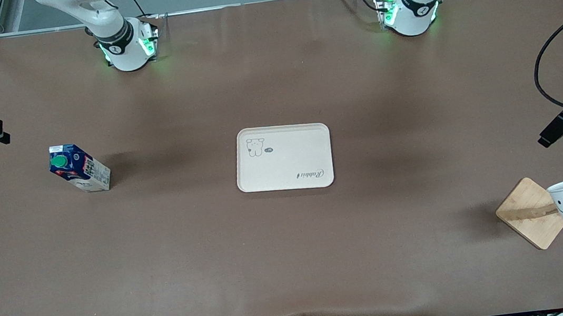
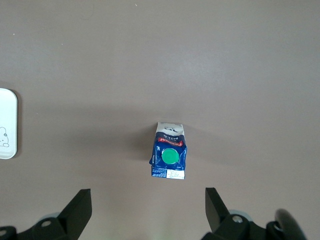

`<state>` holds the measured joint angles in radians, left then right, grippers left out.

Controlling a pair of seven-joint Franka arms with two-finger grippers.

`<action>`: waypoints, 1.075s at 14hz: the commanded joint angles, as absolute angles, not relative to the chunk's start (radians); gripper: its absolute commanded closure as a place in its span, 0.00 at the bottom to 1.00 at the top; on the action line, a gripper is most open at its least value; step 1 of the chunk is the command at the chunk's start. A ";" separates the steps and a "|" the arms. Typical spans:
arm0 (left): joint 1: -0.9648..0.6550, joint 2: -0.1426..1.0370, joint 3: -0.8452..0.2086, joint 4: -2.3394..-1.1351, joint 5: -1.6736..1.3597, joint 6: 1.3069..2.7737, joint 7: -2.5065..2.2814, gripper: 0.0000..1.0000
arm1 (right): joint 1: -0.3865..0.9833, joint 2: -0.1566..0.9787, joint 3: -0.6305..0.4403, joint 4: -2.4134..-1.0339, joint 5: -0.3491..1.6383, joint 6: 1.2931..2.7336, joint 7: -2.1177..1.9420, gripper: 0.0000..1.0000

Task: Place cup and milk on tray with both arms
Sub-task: 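Lower the left gripper onto the white mug's rim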

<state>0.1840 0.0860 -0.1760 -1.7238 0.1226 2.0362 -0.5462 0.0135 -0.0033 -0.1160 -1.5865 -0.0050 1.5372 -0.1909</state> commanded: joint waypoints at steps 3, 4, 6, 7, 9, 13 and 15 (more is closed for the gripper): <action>0.183 0.067 -0.181 -1.879 0.257 2.294 -0.678 0.00 | 0.000 -0.017 -0.103 -1.588 -0.021 1.529 -0.202 0.00; 0.183 0.081 -0.181 -1.885 0.276 2.322 -0.693 0.00 | 0.000 -0.017 -0.101 -1.586 -0.020 1.529 -0.202 0.00; 0.183 0.104 -0.181 -1.885 0.313 2.356 -0.715 0.00 | 0.000 -0.017 -0.101 -1.585 -0.020 1.529 -0.202 0.00; 0.183 0.118 -0.181 -1.888 0.346 2.379 -0.732 0.00 | 0.000 -0.017 -0.101 -1.585 -0.020 1.529 -0.202 0.00; 0.183 0.146 -0.181 -1.890 0.446 2.402 -0.809 0.00 | 0.000 -0.017 -0.101 -1.583 -0.020 1.531 -0.202 0.00; 0.169 0.192 -0.195 -1.910 0.710 2.471 -1.076 0.00 | 0.000 -0.015 -0.101 -1.577 -0.020 1.531 -0.202 0.00; 0.181 0.215 -0.193 -1.936 0.744 2.566 -1.088 0.00 | 0.000 -0.015 -0.101 -1.577 -0.020 1.532 -0.202 0.00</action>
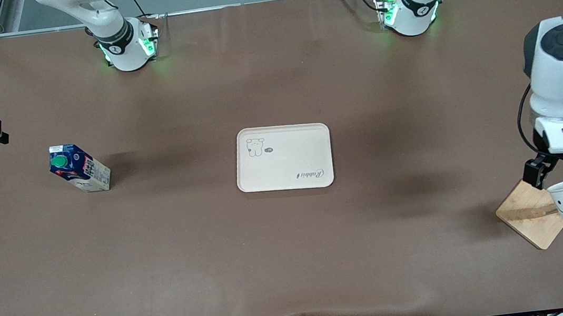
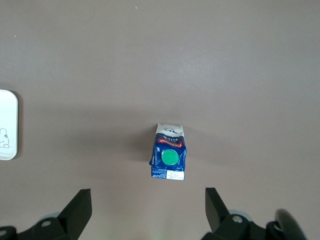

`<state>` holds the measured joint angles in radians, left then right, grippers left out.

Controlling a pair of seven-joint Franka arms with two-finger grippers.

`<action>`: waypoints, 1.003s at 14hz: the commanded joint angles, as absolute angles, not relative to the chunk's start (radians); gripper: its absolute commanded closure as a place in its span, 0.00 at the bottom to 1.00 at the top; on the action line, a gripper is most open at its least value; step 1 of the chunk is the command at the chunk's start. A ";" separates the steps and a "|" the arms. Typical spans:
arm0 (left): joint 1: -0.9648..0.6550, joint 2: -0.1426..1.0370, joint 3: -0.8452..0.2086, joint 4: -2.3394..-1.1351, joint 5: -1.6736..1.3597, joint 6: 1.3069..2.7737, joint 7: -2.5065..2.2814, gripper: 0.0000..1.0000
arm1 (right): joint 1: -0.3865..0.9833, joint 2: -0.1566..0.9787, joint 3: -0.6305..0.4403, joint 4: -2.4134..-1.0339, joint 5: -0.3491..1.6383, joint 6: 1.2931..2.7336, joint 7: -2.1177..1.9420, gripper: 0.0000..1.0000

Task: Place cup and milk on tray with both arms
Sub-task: 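Lower the left gripper onto the white mug's rim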

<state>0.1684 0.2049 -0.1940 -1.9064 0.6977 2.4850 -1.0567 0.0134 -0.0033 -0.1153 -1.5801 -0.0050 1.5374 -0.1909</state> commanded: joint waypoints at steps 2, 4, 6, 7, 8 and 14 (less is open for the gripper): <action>0.187 0.224 -0.192 -1.956 0.745 2.635 -1.089 0.00 | 0.000 -0.015 -0.101 -1.577 -0.020 1.534 -0.201 0.00; 0.187 0.230 -0.192 -1.956 0.756 2.640 -1.089 0.00 | -0.003 -0.009 -0.103 -1.577 -0.021 1.546 -0.202 0.00; 0.189 0.232 -0.192 -1.962 0.822 2.640 -1.101 0.00 | -0.002 0.003 -0.103 -1.572 -0.020 1.592 -0.202 0.00; 0.195 0.236 -0.192 -1.968 0.862 2.645 -1.129 0.00 | 0.002 0.008 -0.103 -1.572 -0.020 1.617 -0.202 0.00; 0.198 0.238 -0.192 -1.976 0.911 2.645 -1.176 0.00 | -0.002 0.011 -0.103 -1.574 -0.020 1.617 -0.201 0.00; 0.199 0.270 -0.192 -1.985 1.267 2.645 -1.476 0.00 | -0.020 0.008 -0.103 -1.571 -0.017 1.605 -0.199 0.00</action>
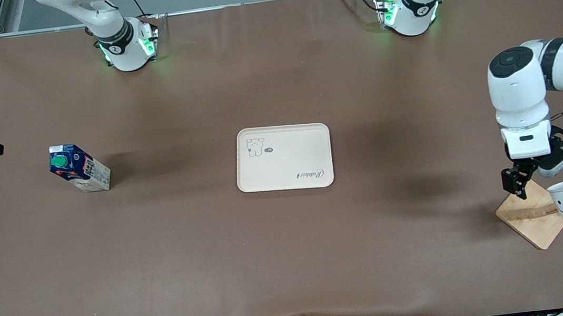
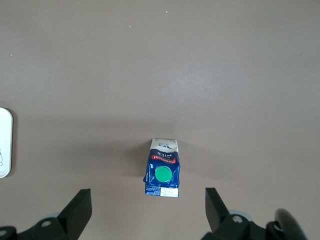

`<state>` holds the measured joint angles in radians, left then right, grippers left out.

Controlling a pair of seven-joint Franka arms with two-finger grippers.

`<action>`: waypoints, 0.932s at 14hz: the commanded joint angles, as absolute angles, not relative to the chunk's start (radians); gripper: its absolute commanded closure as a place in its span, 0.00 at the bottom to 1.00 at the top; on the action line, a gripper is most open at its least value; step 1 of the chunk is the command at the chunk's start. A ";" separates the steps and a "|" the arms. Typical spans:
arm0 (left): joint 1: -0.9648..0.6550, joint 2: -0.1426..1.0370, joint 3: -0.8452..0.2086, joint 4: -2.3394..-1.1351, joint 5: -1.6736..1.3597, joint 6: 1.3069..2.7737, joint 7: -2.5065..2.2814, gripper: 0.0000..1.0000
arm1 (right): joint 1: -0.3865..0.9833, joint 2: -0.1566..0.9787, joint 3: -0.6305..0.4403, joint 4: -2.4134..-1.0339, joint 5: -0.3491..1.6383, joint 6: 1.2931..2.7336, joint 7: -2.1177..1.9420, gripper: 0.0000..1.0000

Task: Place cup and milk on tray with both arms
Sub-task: 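Lower the left gripper onto the white mug's rim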

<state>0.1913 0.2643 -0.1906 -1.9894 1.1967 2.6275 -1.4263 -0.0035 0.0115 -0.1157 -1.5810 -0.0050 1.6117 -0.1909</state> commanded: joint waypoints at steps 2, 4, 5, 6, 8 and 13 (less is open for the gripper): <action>0.202 0.273 -0.192 -1.974 1.275 2.645 -1.470 0.00 | -0.008 0.014 -0.101 -1.572 -0.020 1.603 -0.202 0.00; 0.202 0.275 -0.192 -1.967 1.276 2.645 -1.459 0.00 | -0.014 0.011 -0.100 -1.569 -0.017 1.603 -0.201 0.00; 0.204 0.276 -0.189 -1.965 1.278 2.645 -1.451 0.00 | -0.017 0.009 -0.101 -1.568 -0.014 1.600 -0.201 0.00; 0.204 0.276 -0.187 -1.964 1.278 2.645 -1.442 0.00 | -0.020 0.009 -0.103 -1.566 -0.015 1.592 -0.201 0.00; 0.215 0.278 -0.186 -1.954 1.279 2.646 -1.433 0.00 | -0.032 0.012 -0.106 -1.565 -0.009 1.589 -0.199 0.00; 0.233 0.310 -0.183 -1.916 1.325 2.658 -1.434 0.00 | -0.031 0.011 -0.104 -1.534 -0.005 1.504 -0.199 0.00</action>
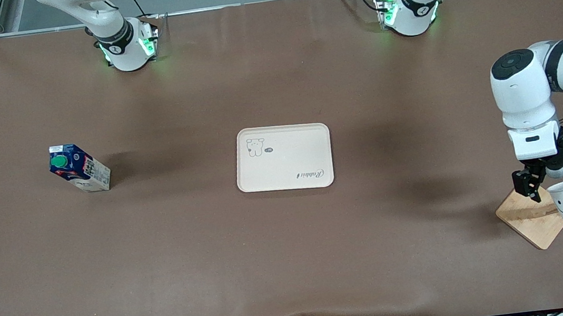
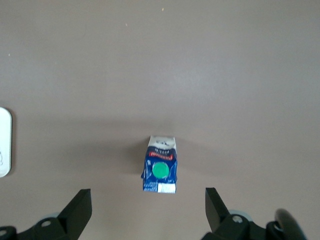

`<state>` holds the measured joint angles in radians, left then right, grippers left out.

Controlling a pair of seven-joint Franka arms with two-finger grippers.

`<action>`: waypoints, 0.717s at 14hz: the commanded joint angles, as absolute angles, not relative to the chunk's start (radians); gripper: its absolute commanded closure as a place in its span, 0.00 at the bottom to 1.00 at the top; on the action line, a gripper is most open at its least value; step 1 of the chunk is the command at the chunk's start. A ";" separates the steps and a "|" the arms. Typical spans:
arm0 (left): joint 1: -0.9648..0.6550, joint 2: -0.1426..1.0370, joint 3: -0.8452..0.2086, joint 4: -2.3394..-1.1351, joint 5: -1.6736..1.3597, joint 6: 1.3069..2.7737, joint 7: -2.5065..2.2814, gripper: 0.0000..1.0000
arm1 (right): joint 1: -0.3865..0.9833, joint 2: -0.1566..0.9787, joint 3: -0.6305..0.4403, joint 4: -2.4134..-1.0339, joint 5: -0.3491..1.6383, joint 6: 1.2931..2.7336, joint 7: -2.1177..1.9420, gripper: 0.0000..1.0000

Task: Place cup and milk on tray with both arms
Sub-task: 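Lower the left gripper onto the white mug's rim, then close the left gripper on the mug rim and lift it off the stand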

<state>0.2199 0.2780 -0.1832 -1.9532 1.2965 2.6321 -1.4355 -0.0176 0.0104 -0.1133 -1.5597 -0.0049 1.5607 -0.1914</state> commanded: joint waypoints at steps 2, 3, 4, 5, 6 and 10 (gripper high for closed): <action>0.235 0.333 -0.183 -1.893 1.325 2.669 -1.436 0.00 | -0.020 0.011 -0.100 -1.516 -0.005 1.464 -0.198 0.00; 0.235 0.345 -0.183 -1.881 1.325 2.669 -1.436 0.00 | -0.015 0.014 -0.097 -1.516 -0.002 1.462 -0.198 0.00; 0.235 0.354 -0.183 -1.872 1.325 2.669 -1.437 0.00 | -0.003 0.012 -0.098 -1.516 -0.002 1.463 -0.198 0.00; 0.235 0.362 -0.183 -1.861 1.325 2.669 -1.437 0.00 | 0.001 0.014 -0.098 -1.516 -0.002 1.463 -0.198 0.00; 0.235 0.373 -0.183 -1.852 1.325 2.669 -1.437 0.00 | 0.003 0.015 -0.098 -1.516 -0.002 1.463 -0.198 0.00; 0.235 0.379 -0.181 -1.845 1.327 2.669 -1.434 0.24 | -0.011 0.060 -0.103 -1.516 -0.012 1.465 -0.201 0.00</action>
